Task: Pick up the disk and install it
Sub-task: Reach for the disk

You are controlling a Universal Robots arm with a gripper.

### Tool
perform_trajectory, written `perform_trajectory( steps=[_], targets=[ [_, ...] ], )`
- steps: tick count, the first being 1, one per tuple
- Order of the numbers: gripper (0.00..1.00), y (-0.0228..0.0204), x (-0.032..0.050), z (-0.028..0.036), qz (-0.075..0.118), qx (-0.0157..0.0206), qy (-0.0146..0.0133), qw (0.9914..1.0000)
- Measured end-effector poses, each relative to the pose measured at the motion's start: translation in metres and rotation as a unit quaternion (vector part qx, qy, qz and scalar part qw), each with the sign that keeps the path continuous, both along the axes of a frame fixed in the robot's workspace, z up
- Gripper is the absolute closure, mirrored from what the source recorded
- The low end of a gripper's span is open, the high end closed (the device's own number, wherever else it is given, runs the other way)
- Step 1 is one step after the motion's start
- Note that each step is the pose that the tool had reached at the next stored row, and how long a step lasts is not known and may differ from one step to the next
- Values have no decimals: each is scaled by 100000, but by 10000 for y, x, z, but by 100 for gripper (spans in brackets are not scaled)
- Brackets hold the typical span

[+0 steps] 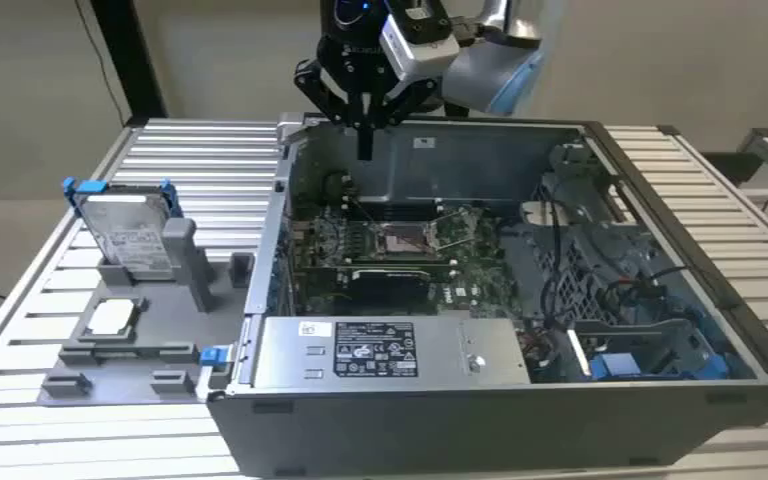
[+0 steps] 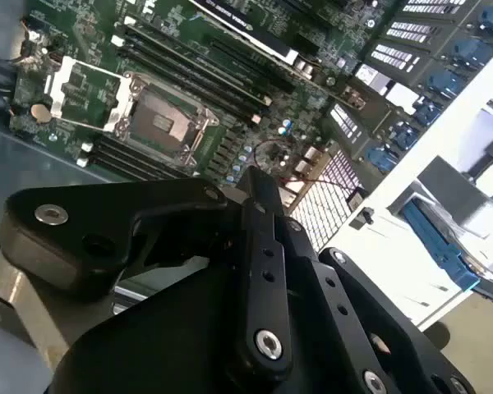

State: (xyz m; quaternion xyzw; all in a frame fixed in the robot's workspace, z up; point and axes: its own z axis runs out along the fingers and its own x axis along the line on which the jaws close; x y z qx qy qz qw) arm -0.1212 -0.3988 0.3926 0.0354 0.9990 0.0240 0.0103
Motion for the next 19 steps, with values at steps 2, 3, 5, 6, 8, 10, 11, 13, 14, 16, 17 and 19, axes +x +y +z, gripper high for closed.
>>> perform_trajectory(
  steps=[2, 3, 5, 6, 8, 10, 11, 13, 14, 16, 17, 19],
  targets=[
    [100, 0, 0, 0, -2, -2, -1, 100000],
    [100, 0, 0, 0, 0, -2, 0, 100000],
    [100, 0, 0, 0, -1, 0, -3, 100000],
    [100, 0, 0, 0, -1, -1, 1, 100000],
    [100, 0, 0, 0, 0, 5, -3, 100000],
    [100, 0, 0, 0, -2, 12, -2, 100000],
    [100, 0, 0, 0, -3, 16, 0, 100000],
    [100, 0, 0, 0, -2, 16, 3, 100000],
    [100, 0, 0, 0, -1, 23, -1, 100000],
    [100, 0, 0, 0, -3, 28, -2, 100000],
    [100, 0, 0, 0, -3, 29, -4, 100000],
    [100, 1, 0, 0, -24, 27, -50, 100000]
  ],
)
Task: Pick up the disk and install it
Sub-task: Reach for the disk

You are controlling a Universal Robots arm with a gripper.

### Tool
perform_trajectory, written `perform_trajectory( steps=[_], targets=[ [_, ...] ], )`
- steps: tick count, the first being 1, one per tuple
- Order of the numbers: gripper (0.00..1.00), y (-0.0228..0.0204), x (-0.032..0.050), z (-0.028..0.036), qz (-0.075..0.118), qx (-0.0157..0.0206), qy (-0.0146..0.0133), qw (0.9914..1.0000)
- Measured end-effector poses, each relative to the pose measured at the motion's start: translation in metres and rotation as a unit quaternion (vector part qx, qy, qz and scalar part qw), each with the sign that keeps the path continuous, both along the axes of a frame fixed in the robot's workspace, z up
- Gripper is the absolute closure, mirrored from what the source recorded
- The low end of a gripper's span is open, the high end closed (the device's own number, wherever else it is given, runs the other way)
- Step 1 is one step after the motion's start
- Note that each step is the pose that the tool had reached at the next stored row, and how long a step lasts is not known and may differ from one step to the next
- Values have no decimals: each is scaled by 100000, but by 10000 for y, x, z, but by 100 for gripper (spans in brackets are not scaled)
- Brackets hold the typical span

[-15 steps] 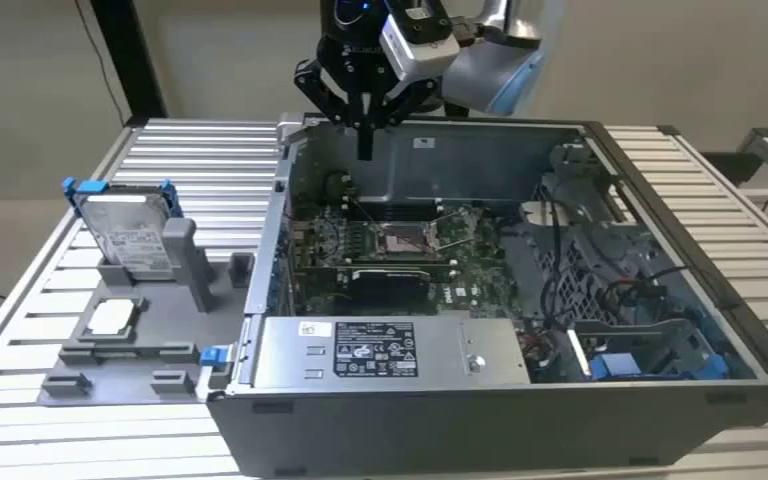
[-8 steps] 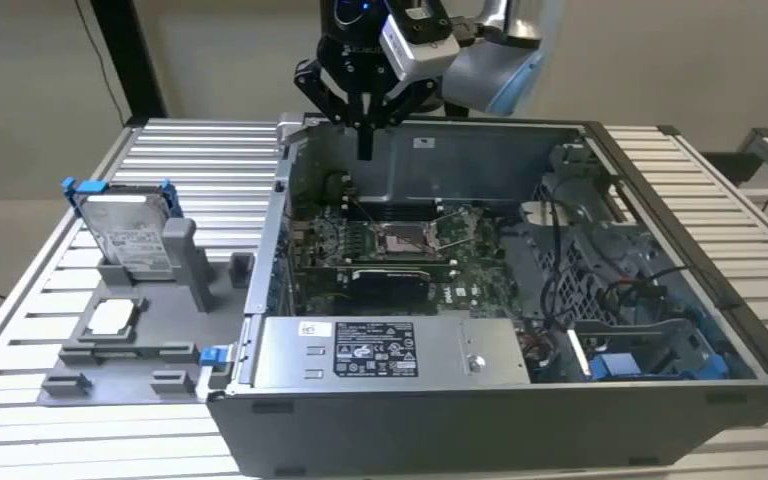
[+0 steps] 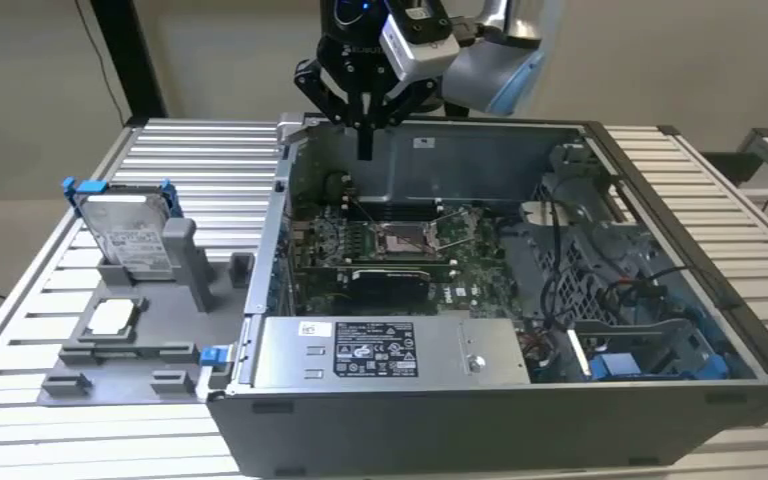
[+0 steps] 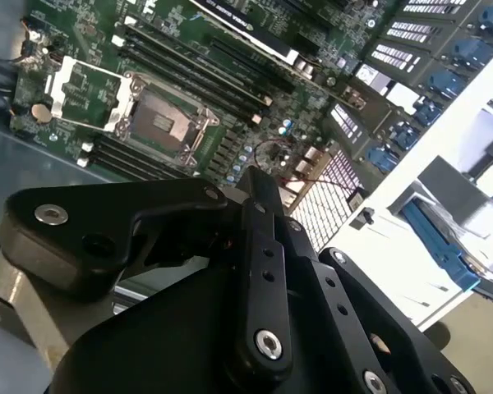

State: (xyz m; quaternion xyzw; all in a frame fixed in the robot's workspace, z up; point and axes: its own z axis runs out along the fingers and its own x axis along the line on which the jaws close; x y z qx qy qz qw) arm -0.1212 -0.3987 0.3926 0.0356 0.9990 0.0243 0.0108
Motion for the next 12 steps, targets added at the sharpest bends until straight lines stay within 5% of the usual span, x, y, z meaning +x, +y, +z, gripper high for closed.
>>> perform_trajectory(
  steps=[12],
  targets=[
    [100, 0, -17, 0, -86, -3, -3, 100000]
  ],
)
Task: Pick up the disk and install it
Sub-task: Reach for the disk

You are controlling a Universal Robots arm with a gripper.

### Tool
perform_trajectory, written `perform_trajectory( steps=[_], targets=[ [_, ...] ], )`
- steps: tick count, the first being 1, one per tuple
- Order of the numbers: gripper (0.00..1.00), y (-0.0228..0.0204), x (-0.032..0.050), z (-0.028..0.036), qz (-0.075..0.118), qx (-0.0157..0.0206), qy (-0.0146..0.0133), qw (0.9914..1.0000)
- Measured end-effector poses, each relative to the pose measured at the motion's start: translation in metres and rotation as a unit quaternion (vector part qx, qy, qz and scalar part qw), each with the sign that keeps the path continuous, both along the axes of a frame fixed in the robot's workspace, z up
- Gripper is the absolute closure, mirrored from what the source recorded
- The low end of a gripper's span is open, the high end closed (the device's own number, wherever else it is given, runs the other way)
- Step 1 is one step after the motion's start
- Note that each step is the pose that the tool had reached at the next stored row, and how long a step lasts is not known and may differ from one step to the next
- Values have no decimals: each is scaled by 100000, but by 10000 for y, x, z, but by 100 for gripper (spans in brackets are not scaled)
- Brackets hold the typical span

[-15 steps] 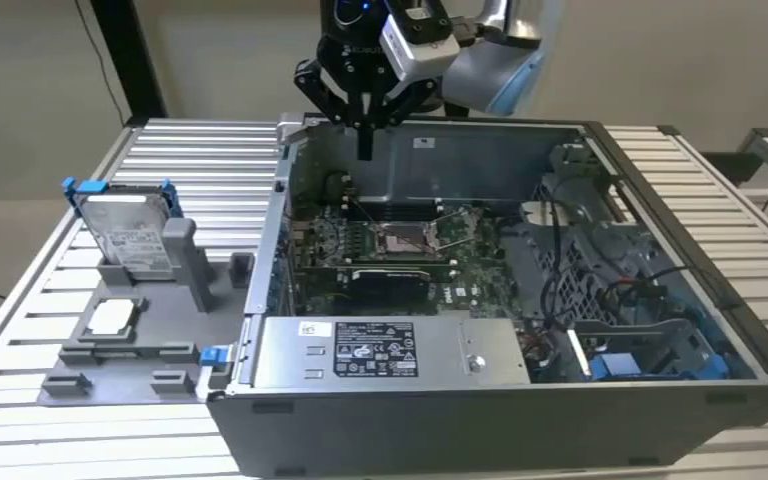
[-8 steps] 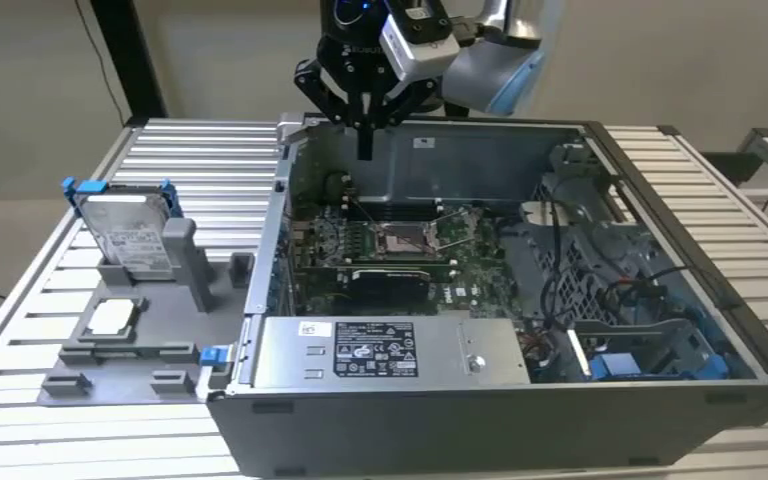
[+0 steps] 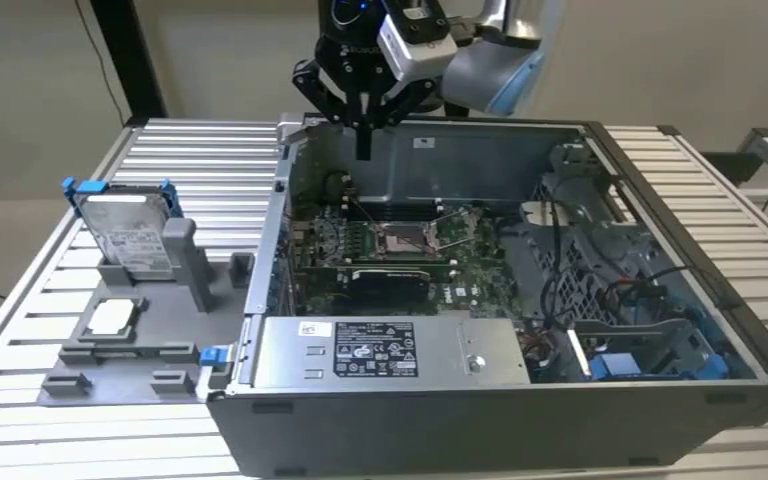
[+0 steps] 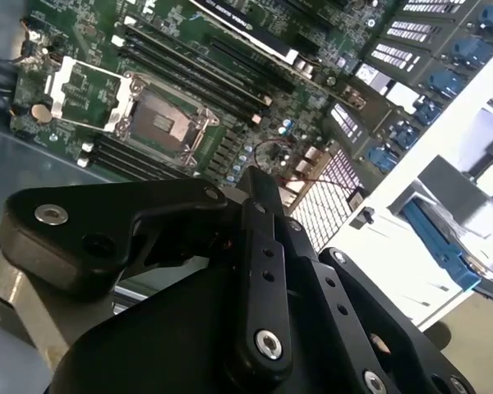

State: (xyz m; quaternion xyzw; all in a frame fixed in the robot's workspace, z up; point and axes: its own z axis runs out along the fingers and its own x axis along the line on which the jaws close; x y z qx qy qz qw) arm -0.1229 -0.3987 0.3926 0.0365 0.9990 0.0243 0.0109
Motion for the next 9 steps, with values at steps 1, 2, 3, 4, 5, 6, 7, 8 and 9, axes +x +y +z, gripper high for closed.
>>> perform_trajectory(
  steps=[1, 2, 3, 4, 5, 6, 7, 8, 9],
  targets=[
    [100, 0, -14, 1, 4, -4, 7, 100000],
    [100, 0, -31, 1, 11, -4, 6, 100000],
    [100, 0, -55, 0, 10, -1, 1, 100000],
    [100, 0, -83, 0, 7, 0, -4, 100000],
    [100, 0, -115, 0, 5, 0, -12, 100000],
    [100, 0, -145, 0, 2, 2, -16, 100000],
    [100, 0, -170, 0, 5, 2, -19, 100000],
    [100, 0, -197, 0, 9, -2, -14, 100000],
    [100, 0, -224, 0, 8, 1, -17, 100000]
  ],
)
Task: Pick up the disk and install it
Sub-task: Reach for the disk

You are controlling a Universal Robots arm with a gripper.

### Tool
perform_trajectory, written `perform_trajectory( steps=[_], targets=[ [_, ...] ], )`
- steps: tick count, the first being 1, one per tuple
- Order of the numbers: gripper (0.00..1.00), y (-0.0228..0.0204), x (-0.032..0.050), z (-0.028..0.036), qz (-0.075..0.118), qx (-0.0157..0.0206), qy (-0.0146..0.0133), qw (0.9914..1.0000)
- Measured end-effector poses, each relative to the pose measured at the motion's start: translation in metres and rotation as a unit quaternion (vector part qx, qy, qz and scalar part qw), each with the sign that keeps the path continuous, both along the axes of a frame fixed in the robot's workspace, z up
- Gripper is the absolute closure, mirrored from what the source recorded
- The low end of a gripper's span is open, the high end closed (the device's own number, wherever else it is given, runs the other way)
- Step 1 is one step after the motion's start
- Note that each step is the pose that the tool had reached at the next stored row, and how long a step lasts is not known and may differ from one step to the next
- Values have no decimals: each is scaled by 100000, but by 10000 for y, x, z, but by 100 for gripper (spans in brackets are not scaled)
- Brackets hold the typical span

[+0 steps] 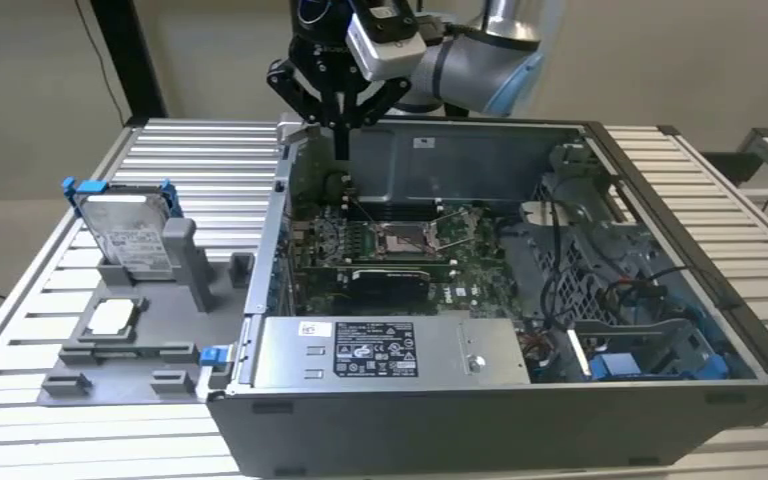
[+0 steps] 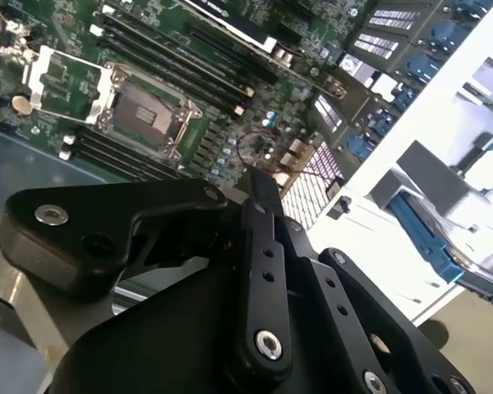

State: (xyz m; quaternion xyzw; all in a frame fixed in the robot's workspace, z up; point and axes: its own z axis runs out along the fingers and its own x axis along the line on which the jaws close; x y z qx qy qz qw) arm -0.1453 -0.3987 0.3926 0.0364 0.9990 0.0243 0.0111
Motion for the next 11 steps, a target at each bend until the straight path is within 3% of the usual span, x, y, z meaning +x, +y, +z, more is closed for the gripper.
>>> perform_trajectory(
  steps=[11],
  targets=[
    [100, 9, -340, -1, 11, 3, -1, 100000]
  ],
)
